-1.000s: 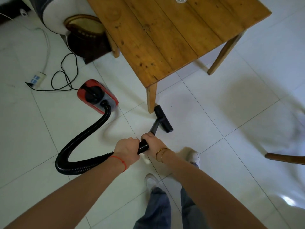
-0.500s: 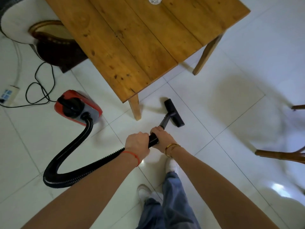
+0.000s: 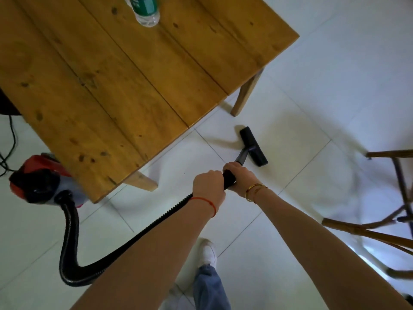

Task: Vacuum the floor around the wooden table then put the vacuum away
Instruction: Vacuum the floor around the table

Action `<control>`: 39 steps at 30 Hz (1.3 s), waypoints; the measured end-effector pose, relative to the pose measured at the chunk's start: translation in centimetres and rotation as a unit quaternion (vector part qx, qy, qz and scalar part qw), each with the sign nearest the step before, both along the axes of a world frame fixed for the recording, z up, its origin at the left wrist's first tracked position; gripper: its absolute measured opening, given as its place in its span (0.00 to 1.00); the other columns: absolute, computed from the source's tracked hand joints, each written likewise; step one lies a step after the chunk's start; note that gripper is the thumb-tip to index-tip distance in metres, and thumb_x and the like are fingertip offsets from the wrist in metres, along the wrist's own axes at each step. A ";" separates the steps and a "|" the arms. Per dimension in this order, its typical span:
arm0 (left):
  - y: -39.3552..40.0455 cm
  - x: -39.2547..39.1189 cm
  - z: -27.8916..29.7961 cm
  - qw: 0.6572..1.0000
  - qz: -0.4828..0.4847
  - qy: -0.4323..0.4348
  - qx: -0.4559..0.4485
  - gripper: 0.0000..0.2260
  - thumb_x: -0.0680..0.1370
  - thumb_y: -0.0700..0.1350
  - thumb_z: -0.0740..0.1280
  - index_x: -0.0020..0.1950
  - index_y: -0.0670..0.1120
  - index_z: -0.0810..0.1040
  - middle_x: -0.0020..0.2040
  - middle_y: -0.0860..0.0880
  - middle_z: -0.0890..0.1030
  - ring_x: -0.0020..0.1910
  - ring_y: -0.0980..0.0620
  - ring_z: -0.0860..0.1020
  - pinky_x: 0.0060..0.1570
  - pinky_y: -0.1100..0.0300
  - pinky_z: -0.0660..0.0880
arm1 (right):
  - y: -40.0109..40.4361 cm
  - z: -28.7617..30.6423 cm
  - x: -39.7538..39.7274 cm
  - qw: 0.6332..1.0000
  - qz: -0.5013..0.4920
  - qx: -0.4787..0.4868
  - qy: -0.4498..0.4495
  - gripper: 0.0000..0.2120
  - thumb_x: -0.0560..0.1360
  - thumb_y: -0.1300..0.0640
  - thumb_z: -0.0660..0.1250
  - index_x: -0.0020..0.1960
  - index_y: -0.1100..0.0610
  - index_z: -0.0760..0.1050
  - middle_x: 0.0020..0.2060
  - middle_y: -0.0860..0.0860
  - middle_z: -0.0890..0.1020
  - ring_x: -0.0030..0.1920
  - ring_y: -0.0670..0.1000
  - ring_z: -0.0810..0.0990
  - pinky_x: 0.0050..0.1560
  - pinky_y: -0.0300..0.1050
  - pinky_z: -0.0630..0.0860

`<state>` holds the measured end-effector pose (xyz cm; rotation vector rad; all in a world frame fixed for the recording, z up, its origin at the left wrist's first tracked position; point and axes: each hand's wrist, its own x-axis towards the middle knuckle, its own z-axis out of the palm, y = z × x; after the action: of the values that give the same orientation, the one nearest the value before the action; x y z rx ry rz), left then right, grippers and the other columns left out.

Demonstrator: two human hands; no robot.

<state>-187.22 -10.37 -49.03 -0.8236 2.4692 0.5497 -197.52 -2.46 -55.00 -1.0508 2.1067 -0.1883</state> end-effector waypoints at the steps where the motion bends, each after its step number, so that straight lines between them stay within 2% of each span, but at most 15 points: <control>1: 0.1 -0.8 -0.2 1.000 0.001 0.003 0.001 0.08 0.77 0.43 0.65 0.56 0.44 0.74 0.45 0.48 0.78 0.44 0.50 0.80 0.40 0.62 0.71 | 0.0 -0.2 -0.8 1.000 -0.002 -0.001 0.002 0.16 0.70 0.56 0.72 0.55 0.52 0.71 0.54 0.50 0.77 0.51 0.53 0.77 0.58 0.48 0.73; 7: -0.3 -1.1 0.0 1.000 0.005 0.006 0.009 0.07 0.76 0.43 0.65 0.54 0.44 0.74 0.39 0.50 0.72 0.41 0.50 0.79 0.39 0.62 0.70 | -0.4 -0.2 -1.4 1.000 0.006 -0.001 -0.004 0.15 0.70 0.56 0.72 0.55 0.52 0.72 0.54 0.50 0.76 0.49 0.53 0.77 0.57 0.49 0.74; 10: -0.5 1.0 0.8 1.000 0.000 0.003 0.005 0.06 0.77 0.42 0.64 0.53 0.45 0.74 0.38 0.50 0.72 0.36 0.52 0.74 0.38 0.62 0.70 | -0.7 0.9 0.7 1.000 0.014 0.001 -0.016 0.14 0.71 0.57 0.71 0.55 0.53 0.72 0.54 0.51 0.76 0.49 0.54 0.77 0.55 0.48 0.74; 13: -0.6 4.3 2.0 1.000 -0.003 -0.007 0.006 0.06 0.77 0.43 0.64 0.53 0.45 0.74 0.38 0.50 0.71 0.35 0.53 0.73 0.38 0.63 0.71 | -0.8 2.1 4.1 0.999 0.025 0.000 -0.029 0.14 0.71 0.58 0.70 0.55 0.54 0.72 0.54 0.51 0.76 0.49 0.54 0.78 0.55 0.48 0.75; 20: -0.5 16.2 4.9 0.998 -0.009 -0.063 0.025 0.08 0.76 0.44 0.65 0.54 0.46 0.74 0.43 0.49 0.75 0.45 0.51 0.80 0.44 0.61 0.74 | -0.6 3.7 16.4 0.997 0.054 0.008 -0.058 0.15 0.71 0.57 0.70 0.56 0.53 0.71 0.56 0.51 0.75 0.52 0.55 0.78 0.56 0.47 0.74; 23: -0.4 22.3 5.7 0.996 -0.019 -0.088 0.028 0.09 0.76 0.44 0.65 0.55 0.45 0.75 0.48 0.48 0.79 0.46 0.50 0.80 0.45 0.60 0.75 | -0.4 4.0 22.8 0.996 0.049 0.002 -0.072 0.16 0.70 0.57 0.71 0.56 0.54 0.72 0.57 0.52 0.75 0.53 0.55 0.78 0.58 0.49 0.74; 29: -0.6 34.2 6.4 0.994 -0.027 -0.106 0.019 0.12 0.77 0.45 0.64 0.59 0.44 0.74 0.54 0.46 0.78 0.50 0.47 0.79 0.47 0.58 0.74 | -0.5 4.1 34.9 0.994 0.047 -0.019 -0.099 0.16 0.70 0.58 0.71 0.56 0.56 0.73 0.56 0.53 0.76 0.54 0.56 0.77 0.58 0.51 0.74; 35: -1.4 43.4 7.3 0.994 -0.003 -0.106 0.012 0.11 0.77 0.44 0.63 0.59 0.44 0.74 0.53 0.46 0.78 0.50 0.48 0.79 0.46 0.58 0.74 | -1.8 5.0 43.8 0.992 0.061 -0.030 -0.107 0.14 0.71 0.59 0.70 0.55 0.57 0.73 0.55 0.54 0.77 0.54 0.56 0.77 0.56 0.49 0.74; 39: -2.2 48.3 7.9 0.994 0.020 -0.110 0.009 0.12 0.77 0.45 0.63 0.61 0.44 0.73 0.55 0.46 0.77 0.51 0.48 0.79 0.47 0.58 0.74 | -3.1 5.5 48.6 0.990 0.080 -0.036 -0.113 0.13 0.70 0.58 0.70 0.54 0.56 0.74 0.53 0.54 0.78 0.53 0.55 0.77 0.57 0.50 0.74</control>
<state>-138.89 -12.56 -41.09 -0.8782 2.2492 0.4670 -148.91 -5.52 -49.50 -1.1766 1.8165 -0.2925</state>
